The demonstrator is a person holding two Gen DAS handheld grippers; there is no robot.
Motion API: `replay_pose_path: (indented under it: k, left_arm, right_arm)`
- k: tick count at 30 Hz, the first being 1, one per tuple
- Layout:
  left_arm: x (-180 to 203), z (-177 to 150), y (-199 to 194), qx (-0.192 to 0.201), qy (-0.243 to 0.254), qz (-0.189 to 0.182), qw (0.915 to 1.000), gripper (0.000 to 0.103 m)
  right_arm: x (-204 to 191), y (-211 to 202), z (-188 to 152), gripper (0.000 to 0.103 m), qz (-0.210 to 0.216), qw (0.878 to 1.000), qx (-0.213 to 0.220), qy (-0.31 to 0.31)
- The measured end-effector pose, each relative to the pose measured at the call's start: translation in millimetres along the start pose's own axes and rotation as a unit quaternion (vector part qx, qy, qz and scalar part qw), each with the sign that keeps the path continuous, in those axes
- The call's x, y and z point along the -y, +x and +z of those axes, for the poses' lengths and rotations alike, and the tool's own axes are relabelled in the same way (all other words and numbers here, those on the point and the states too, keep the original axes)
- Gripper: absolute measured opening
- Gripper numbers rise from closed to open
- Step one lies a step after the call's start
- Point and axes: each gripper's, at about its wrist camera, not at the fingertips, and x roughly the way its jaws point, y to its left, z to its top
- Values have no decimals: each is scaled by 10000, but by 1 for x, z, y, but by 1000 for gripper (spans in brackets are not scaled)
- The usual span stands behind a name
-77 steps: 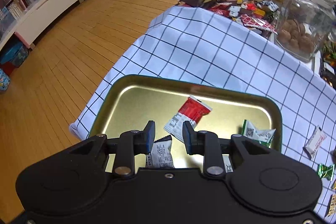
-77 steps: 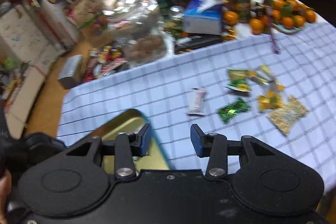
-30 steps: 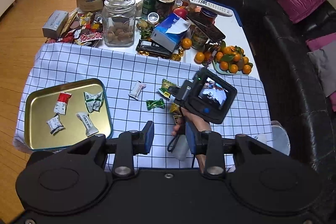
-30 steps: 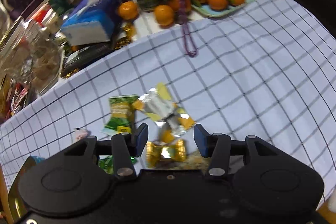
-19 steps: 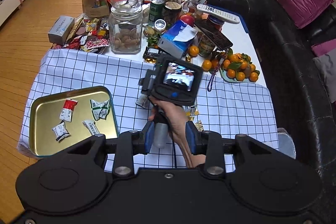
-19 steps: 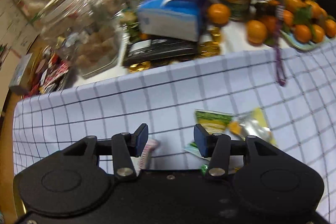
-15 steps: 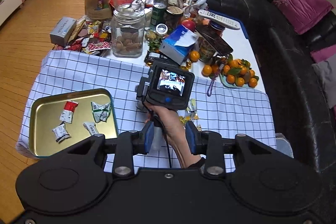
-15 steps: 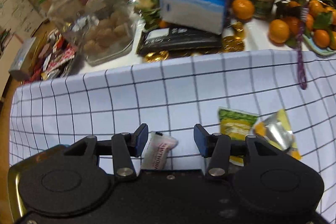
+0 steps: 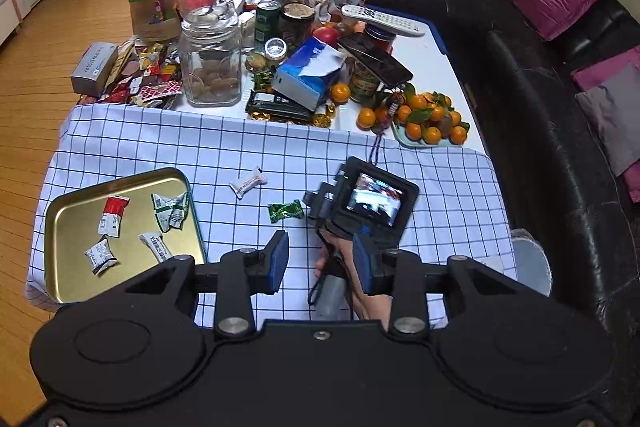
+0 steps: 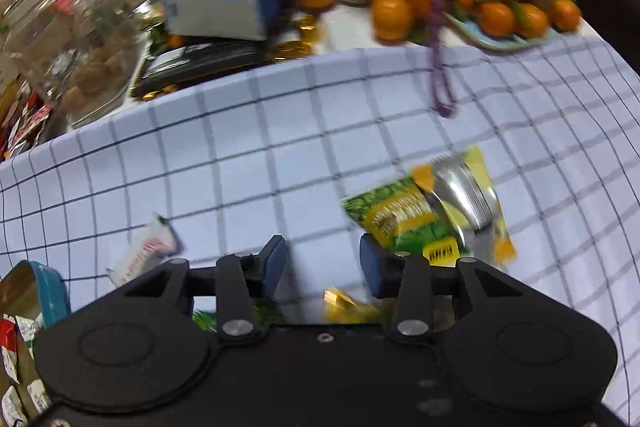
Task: Organize snacks
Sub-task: 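Move both open tools over the loose packets on the tablecloth, then grasp the brown-patterned packet with the left tool while right tool grasps green packet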
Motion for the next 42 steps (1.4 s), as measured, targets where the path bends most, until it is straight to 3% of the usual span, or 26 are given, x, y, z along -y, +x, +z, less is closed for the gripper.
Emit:
replay_pose_path:
  k: [6, 8, 12, 18, 22, 27, 35, 37, 40, 42]
  left_arm:
    - [17, -5, -5, -32, 250, 13, 9997, 44]
    - [22, -6, -5, -9, 278, 1, 9996, 44]
    - [30, -6, 2, -129, 373, -48, 9992, 44]
    - [39, -9, 12, 20, 420, 201, 9989, 45]
    - [37, -14, 45, -38, 538, 551, 9970, 45]
    - [15, -26, 117, -365, 652, 938, 9928, 45]
    - [-33, -40, 209, -971, 843, 860, 9880, 41]
    - [-32, -46, 218, -861, 931, 942, 9874, 39]
    - [-22, -59, 219, -430, 1284, 686, 9884, 39]
    - [-9, -66, 221, -375, 1710, 521, 9832, 40]
  right_arm:
    - [64, -23, -18, 37, 254, 9945, -166, 1002]
    - [76, -28, -19, 43, 252, 9929, -236, 1140]
    - [92, -48, -6, 43, 687, 9870, 231, 1431]
    - [87, -34, 31, 43, 189, 9930, 702, 936]
    - [91, -13, 35, 43, 7, 9957, 459, 800]
    - [104, -16, 12, 43, 207, 9958, 305, 841]
    - [120, -34, -16, 40, 565, 9942, -231, 885]
    - [127, -40, -16, 40, 757, 9917, -222, 1013]
    - [140, -54, -11, 40, 925, 9881, -110, 1226]
    - [148, -63, -6, 40, 955, 9857, 38, 1390]
